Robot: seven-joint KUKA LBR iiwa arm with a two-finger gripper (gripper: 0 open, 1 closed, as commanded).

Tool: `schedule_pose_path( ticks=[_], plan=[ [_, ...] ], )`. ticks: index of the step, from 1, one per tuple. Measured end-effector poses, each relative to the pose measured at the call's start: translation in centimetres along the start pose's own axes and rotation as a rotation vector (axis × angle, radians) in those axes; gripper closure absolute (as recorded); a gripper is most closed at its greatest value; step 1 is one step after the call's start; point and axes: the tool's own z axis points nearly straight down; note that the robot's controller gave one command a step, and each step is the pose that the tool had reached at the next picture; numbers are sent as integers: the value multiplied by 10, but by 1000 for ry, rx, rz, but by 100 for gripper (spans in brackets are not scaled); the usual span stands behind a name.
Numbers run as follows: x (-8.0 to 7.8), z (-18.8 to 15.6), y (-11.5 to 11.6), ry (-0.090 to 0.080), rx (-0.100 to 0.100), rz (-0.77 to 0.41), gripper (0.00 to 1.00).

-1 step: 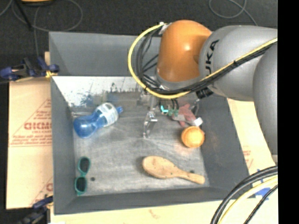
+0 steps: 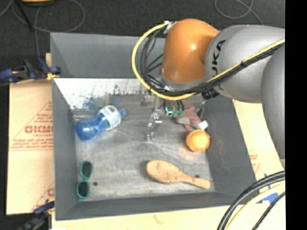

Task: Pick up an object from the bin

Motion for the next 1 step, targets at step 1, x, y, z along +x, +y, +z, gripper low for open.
schedule_pose_path(
  ticks=[1],
  plan=[
    [16, 55, -26, -5, 3, -50, 0]
  ],
)
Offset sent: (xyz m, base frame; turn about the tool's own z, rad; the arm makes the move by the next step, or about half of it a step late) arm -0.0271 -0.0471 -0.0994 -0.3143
